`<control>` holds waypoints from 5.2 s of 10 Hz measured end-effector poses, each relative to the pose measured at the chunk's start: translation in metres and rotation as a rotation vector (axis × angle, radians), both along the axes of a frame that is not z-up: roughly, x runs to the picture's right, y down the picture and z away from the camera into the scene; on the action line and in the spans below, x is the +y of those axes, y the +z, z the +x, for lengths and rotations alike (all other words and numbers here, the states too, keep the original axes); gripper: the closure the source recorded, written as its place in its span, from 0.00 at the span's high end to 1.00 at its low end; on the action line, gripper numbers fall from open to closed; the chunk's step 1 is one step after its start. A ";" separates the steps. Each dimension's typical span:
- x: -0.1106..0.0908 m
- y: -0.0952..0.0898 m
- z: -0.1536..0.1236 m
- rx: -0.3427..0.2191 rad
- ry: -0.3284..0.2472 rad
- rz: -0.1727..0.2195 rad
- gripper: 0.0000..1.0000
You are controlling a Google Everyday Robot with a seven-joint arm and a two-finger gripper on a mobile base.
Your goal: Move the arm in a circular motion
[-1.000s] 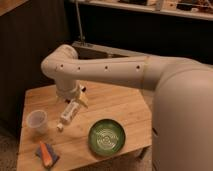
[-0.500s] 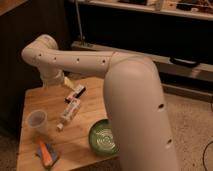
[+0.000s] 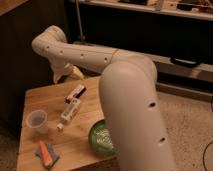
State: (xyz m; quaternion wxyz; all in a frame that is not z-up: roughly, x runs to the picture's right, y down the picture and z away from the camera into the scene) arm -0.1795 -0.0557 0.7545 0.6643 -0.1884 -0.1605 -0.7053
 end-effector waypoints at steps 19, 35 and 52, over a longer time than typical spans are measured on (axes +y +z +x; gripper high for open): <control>0.249 -0.191 0.202 0.081 0.360 0.076 0.80; 0.217 -0.137 0.135 -0.077 0.290 0.019 0.80; 0.181 -0.100 0.027 -0.184 -0.176 -0.041 0.80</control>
